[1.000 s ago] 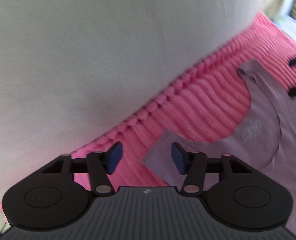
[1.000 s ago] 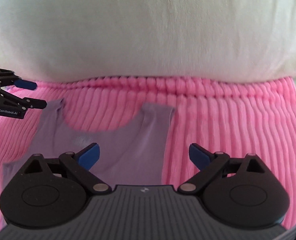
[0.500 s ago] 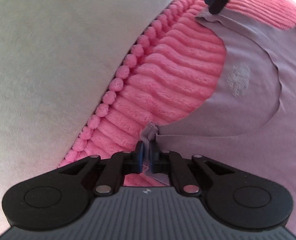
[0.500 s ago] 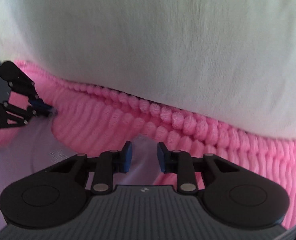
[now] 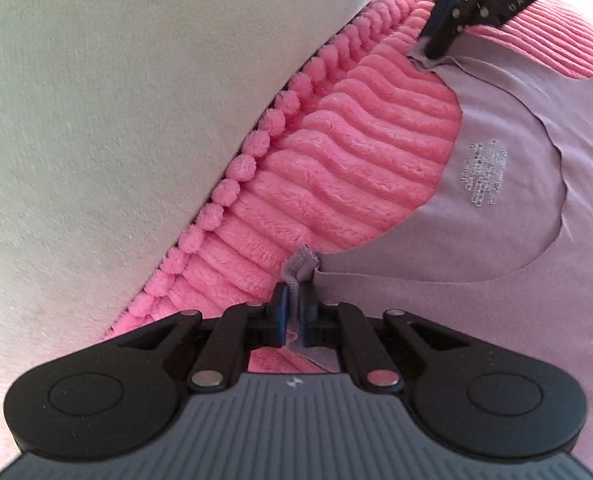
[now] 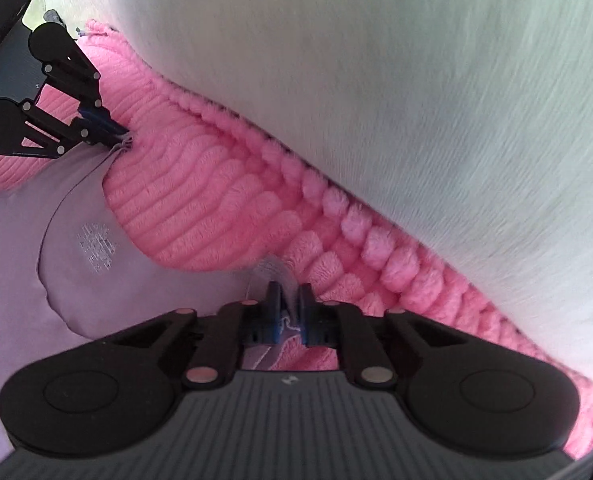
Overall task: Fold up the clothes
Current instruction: 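Grasp the tank top hem with the left gripper while the right gripper grasps the hem, then fold the hem up toward the straps with both grippers and lay it down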
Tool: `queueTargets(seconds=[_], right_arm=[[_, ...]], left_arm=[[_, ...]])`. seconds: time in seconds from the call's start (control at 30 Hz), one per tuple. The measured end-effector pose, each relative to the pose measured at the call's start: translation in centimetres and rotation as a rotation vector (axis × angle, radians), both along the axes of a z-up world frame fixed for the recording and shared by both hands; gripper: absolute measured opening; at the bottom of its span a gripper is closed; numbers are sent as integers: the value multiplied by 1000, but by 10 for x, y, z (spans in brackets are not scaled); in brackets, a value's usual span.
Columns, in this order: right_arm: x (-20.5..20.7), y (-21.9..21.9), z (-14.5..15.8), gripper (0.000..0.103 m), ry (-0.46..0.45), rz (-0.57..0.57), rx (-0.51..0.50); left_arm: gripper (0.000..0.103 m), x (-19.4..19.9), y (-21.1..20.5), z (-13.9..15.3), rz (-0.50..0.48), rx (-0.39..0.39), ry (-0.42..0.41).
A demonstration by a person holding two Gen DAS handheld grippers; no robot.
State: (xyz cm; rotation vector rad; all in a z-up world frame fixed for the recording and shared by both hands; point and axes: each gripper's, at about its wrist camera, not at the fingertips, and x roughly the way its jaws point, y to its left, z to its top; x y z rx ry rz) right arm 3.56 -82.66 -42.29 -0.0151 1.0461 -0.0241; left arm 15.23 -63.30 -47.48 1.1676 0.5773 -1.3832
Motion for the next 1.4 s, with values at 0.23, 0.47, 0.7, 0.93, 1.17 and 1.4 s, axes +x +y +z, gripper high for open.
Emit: queueTargets(seconds=[0.23,0.47,0.7,0.93,1.17,1.4], right_arm=[[-63,68,65,4,-169,60,-270],[-164,172,94,4,-213,194,-396],[-275,273,30,11,-59,367,-484],[-324,323,15,34,-52,414,-628],[-304,332,-13,33,-54,405,-751],[-292,334,-34,10,-47,484,-788]], left_arm=[[1,-61,50,62,1,-145,-64],[1,-170,137,88,18,-181,-84],[8,-274,215,46,-14,-53,-174],[20,-333,251,17,-91,20,-388],[22,-344,234,-25,-195,45,-537],[4,-336,222,-37,-223,73,-556]])
